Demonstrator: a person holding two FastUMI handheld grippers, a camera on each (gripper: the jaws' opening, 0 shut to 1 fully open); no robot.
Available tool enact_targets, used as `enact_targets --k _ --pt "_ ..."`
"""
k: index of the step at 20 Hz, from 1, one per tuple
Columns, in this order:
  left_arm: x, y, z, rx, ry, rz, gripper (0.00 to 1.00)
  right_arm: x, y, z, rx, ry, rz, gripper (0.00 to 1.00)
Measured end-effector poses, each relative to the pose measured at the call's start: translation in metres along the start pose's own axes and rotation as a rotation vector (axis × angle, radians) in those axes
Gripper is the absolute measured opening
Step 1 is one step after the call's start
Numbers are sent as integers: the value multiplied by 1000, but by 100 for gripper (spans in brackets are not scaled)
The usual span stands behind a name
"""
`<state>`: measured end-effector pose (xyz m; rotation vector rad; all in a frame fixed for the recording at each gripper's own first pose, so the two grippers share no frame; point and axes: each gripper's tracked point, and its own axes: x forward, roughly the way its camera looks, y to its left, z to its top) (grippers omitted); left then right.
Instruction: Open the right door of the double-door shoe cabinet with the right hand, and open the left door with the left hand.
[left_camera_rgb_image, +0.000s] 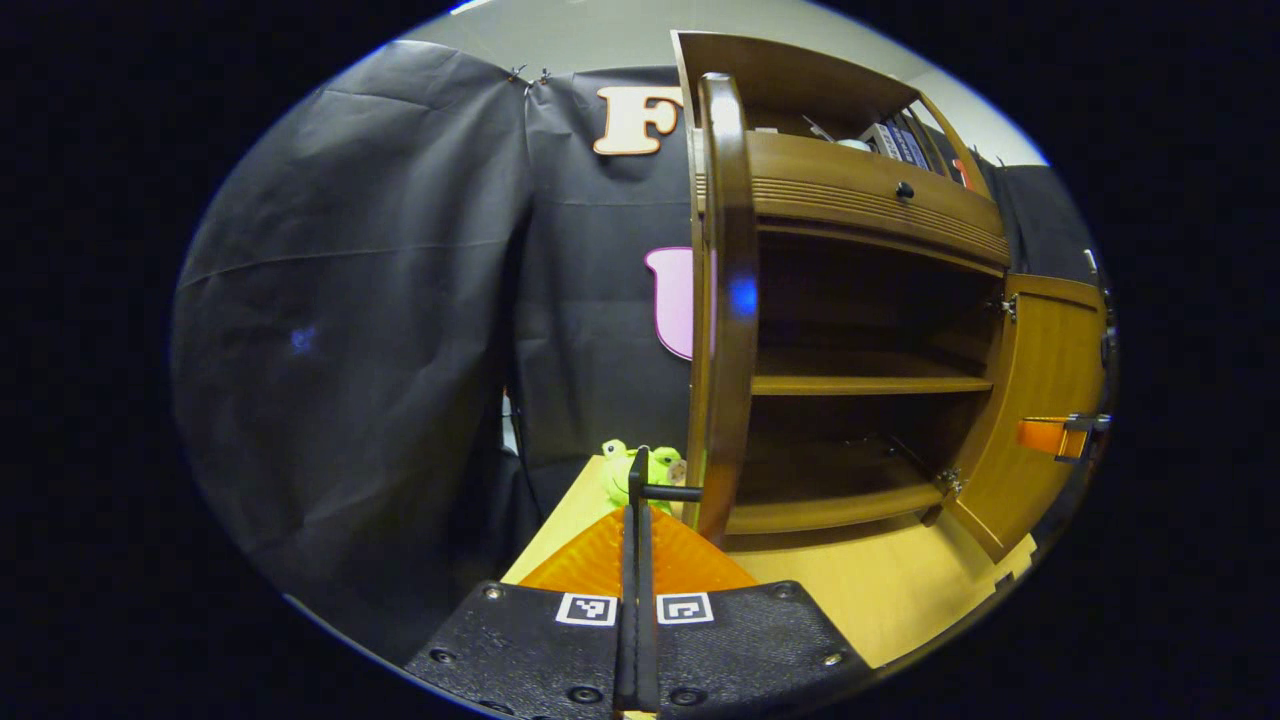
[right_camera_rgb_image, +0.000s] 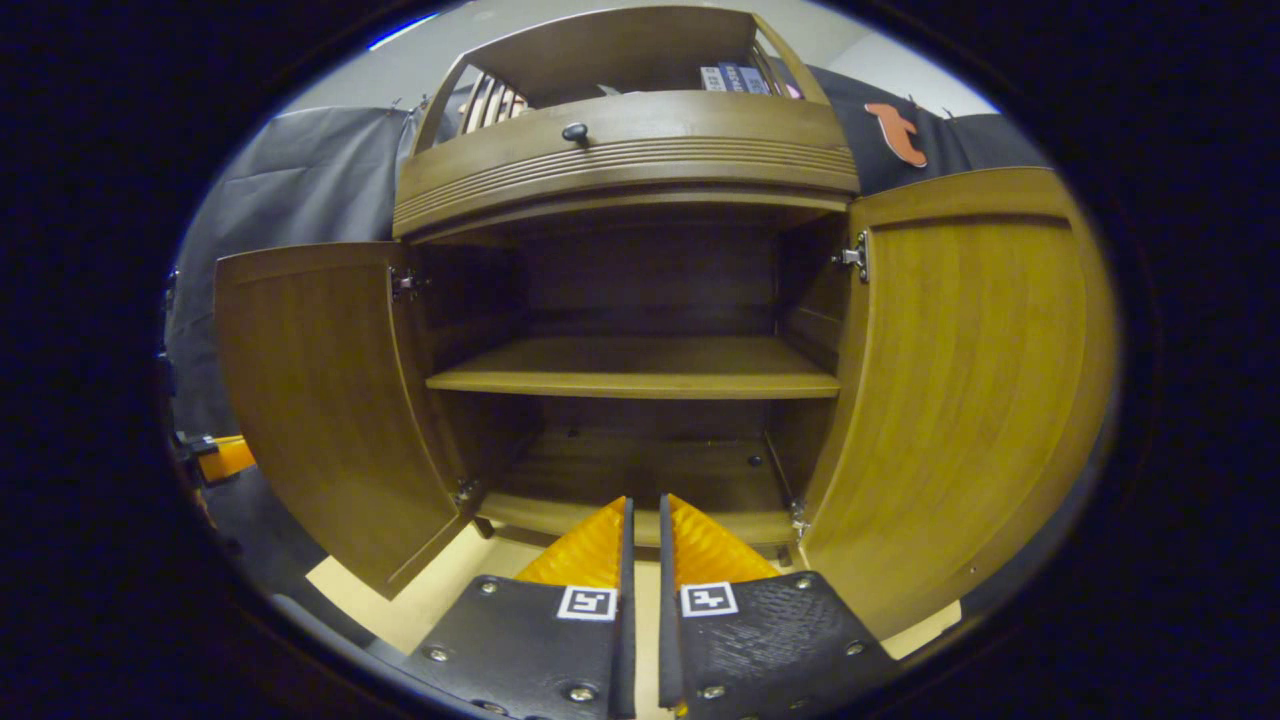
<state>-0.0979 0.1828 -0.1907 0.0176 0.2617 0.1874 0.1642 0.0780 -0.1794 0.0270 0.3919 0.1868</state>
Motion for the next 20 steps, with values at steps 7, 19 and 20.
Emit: enact_targets --k 7,19,20 --pt "-32 -2 21 -8 -10 45 0 -1 1 3 -4 2 20 9" --pt "-66 -92 132 -17 -203 -79 0 -31 -19 52 18 -111 -63 9" --pt "-64 -108 138 -18 -209 -108 1 -38 -24 60 22 -123 -76 9"
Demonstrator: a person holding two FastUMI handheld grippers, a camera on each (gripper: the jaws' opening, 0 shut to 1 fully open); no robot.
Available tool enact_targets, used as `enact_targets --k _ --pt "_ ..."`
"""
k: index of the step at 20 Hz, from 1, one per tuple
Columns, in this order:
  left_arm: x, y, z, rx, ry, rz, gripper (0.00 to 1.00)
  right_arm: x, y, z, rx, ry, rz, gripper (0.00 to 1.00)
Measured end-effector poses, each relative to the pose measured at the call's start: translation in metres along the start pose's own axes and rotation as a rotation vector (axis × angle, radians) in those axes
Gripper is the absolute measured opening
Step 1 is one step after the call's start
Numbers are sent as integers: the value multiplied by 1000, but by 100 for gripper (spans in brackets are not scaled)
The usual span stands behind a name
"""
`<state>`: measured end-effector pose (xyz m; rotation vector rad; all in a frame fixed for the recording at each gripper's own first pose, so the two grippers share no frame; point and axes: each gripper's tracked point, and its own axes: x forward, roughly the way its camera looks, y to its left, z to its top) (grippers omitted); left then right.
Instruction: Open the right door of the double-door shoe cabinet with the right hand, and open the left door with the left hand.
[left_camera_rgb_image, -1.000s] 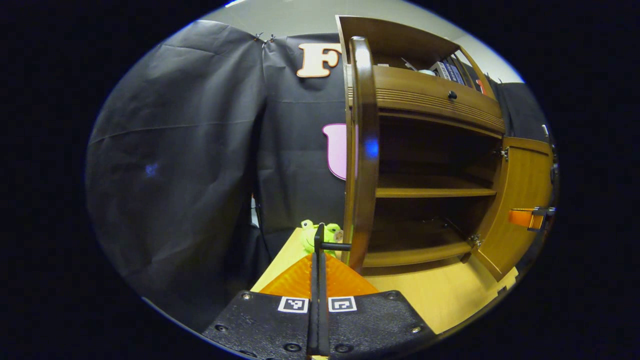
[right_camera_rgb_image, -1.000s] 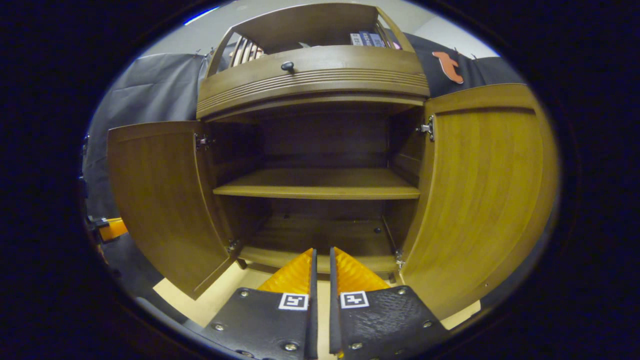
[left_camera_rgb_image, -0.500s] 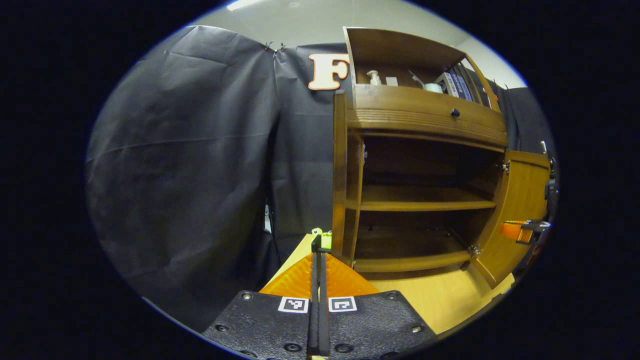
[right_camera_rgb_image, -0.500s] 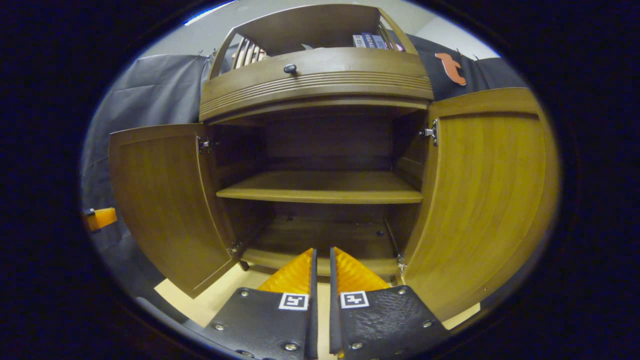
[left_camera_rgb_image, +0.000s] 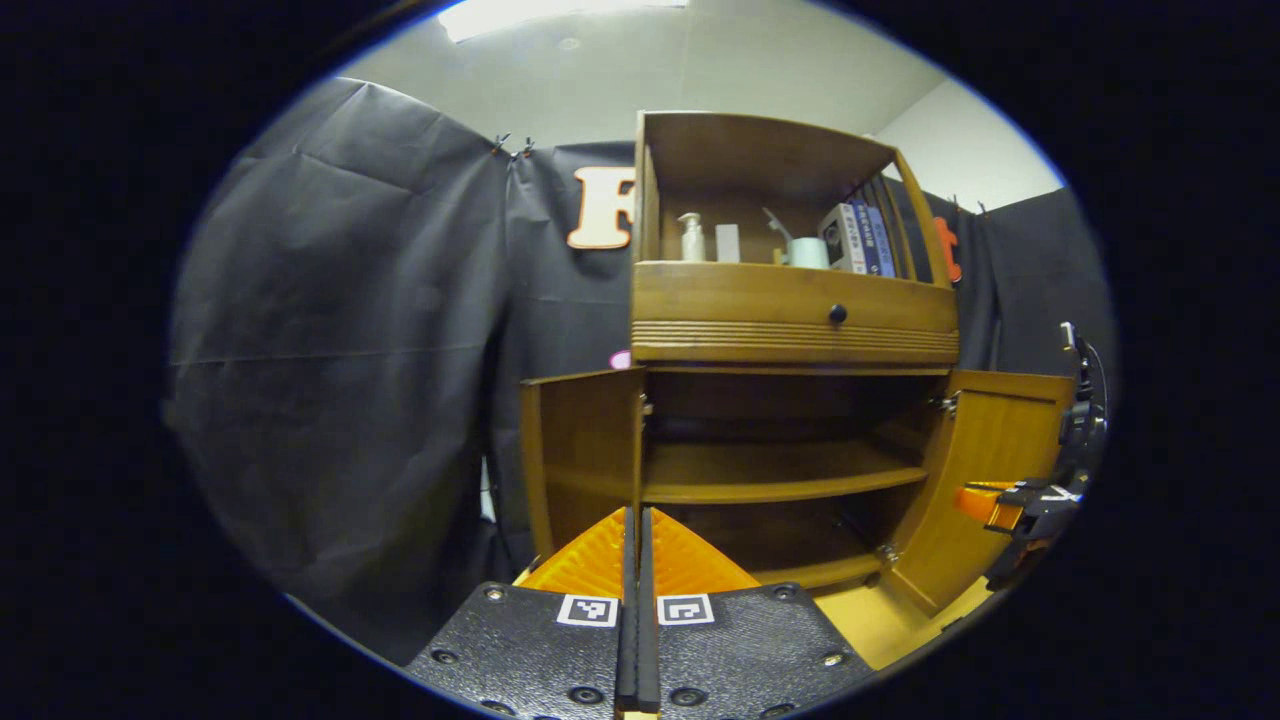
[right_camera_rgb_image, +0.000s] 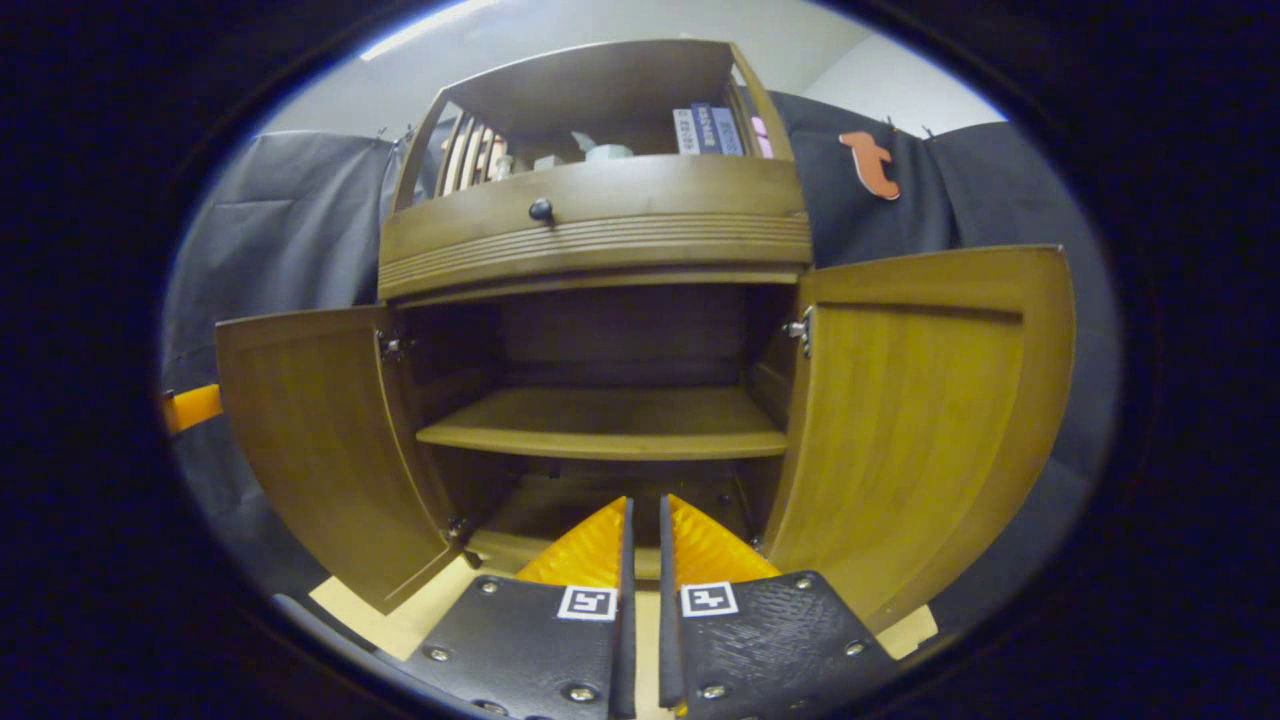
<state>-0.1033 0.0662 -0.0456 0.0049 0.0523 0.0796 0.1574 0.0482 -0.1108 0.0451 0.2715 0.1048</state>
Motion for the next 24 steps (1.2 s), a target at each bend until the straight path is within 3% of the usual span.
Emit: enact_targets --k 5,10,17,23,24 --pt "27 -72 25 -38 4 -138 0 -30 -18 62 -7 -90 -42 9" --pt "46 -114 67 -54 -34 -211 0 -63 -22 127 -47 -184 -70 9" --pt "57 -120 103 -21 -67 -176 1 -83 -14 192 -40 -245 -82 9" --pt "51 -120 114 -4 -82 -166 0 -86 -6 206 -18 -274 -82 9" --pt "53 -121 113 0 -86 -167 14 -86 -2 207 -17 -279 -72 18"
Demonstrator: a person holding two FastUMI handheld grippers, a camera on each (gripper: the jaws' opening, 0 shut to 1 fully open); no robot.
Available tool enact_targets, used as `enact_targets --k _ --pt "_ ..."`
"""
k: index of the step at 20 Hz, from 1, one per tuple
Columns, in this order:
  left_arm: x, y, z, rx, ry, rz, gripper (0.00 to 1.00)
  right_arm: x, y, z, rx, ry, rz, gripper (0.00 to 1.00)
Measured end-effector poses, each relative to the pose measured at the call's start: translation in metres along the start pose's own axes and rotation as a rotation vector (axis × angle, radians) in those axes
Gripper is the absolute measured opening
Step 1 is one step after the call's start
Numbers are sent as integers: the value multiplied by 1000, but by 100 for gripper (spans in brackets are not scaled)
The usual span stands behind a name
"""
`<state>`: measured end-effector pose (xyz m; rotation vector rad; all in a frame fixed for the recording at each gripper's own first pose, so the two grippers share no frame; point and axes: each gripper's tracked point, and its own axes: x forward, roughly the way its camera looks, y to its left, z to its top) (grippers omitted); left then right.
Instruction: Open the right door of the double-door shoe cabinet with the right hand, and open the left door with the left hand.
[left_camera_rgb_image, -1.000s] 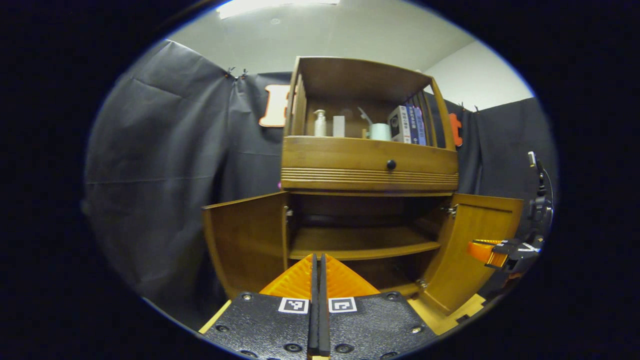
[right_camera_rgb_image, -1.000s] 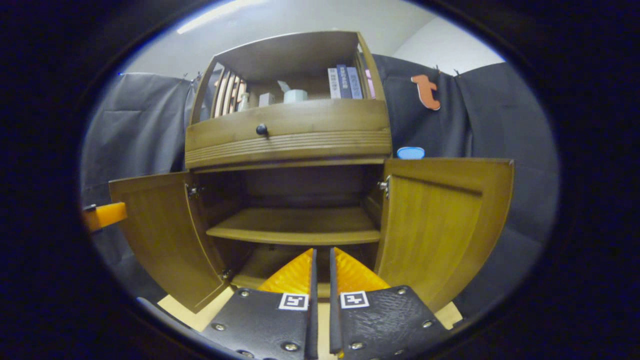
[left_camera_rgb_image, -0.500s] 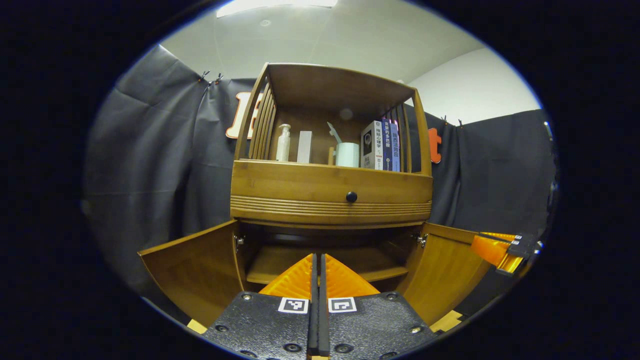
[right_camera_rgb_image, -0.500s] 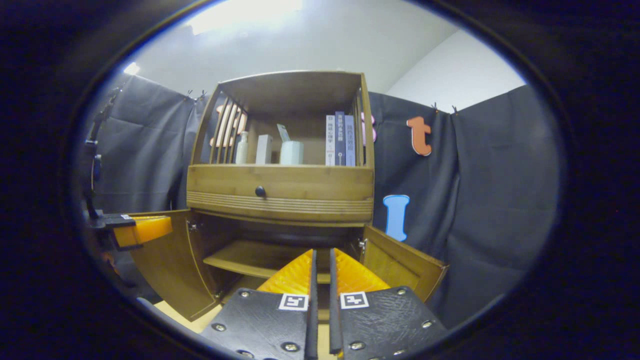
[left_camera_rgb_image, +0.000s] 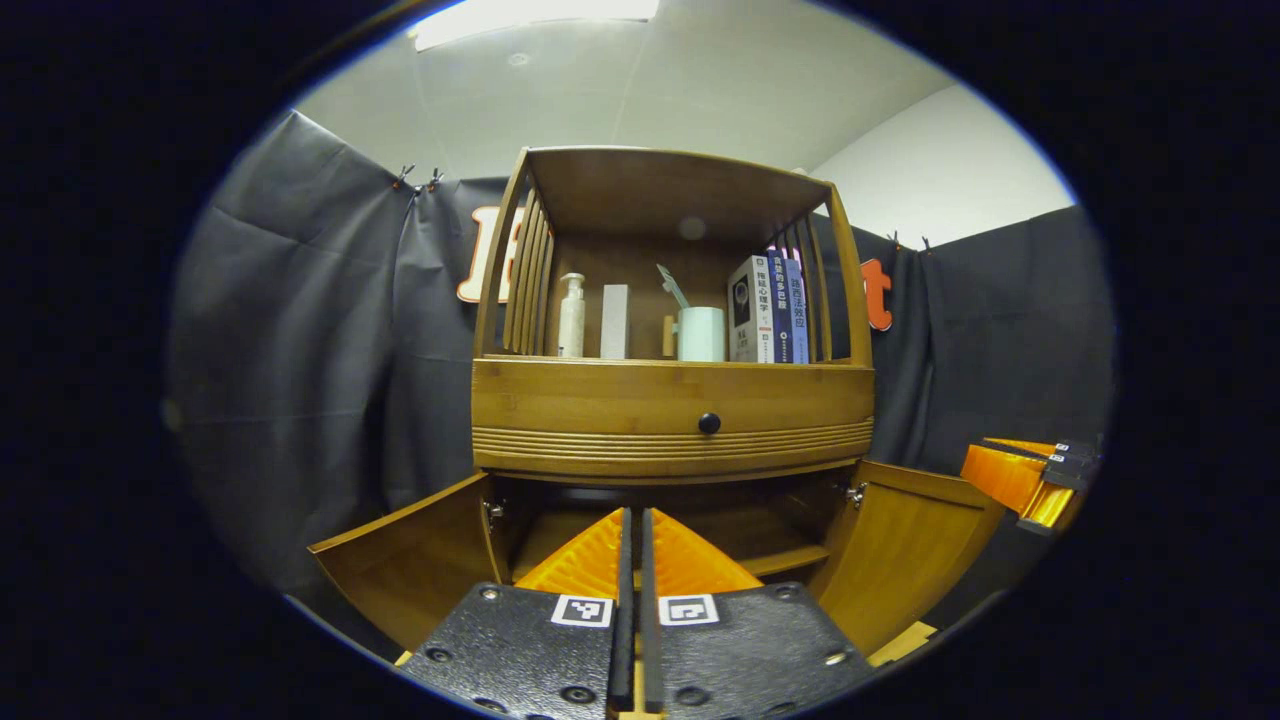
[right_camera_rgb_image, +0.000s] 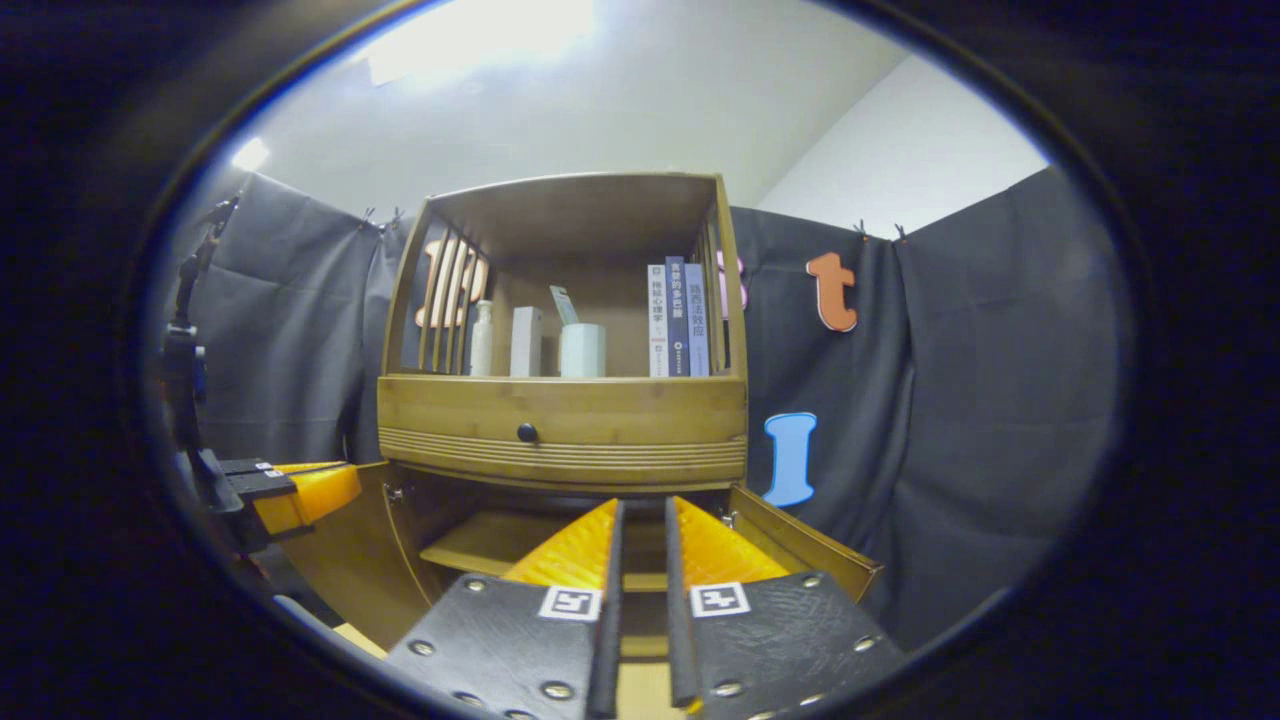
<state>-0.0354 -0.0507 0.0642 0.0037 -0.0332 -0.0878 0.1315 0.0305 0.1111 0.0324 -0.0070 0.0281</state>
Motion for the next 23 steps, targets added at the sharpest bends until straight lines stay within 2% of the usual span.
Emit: enact_targets --k 2,6,7,8,9,10,11,13,19,20,21,23 --pt "0 1 -1 0 -2 3 41 -3 1 2 5 -4 0 36" --pt "-1 6 -2 -28 -9 22 96 2 9 -3 28 1 17 84" --pt "-1 6 -1 -33 -15 23 92 1 8 -3 31 0 14 96" --pt "-1 7 0 -35 -21 23 92 2 9 -3 32 0 11 99" --pt "-1 9 1 -34 -24 25 96 2 8 -4 29 0 8 99" --pt "-1 10 2 -30 -27 29 92 2 8 -4 27 2 4 100" --pt "-1 11 2 -26 -29 30 95 2 9 -5 27 4 1 100" --pt "0 11 2 -24 -31 26 92 2 11 -8 31 10 2 100" --pt "5 9 -6 -28 -10 -6 92 0 13 -14 29 18 -16 99" --pt "5 9 -6 -30 -8 -12 92 -1 12 -14 31 17 -24 96" --pt "6 8 -7 -31 -7 -20 92 -2 12 -13 34 16 -32 99" --pt "7 8 -7 -33 -6 -35 92 -4 10 -14 38 14 -53 99"
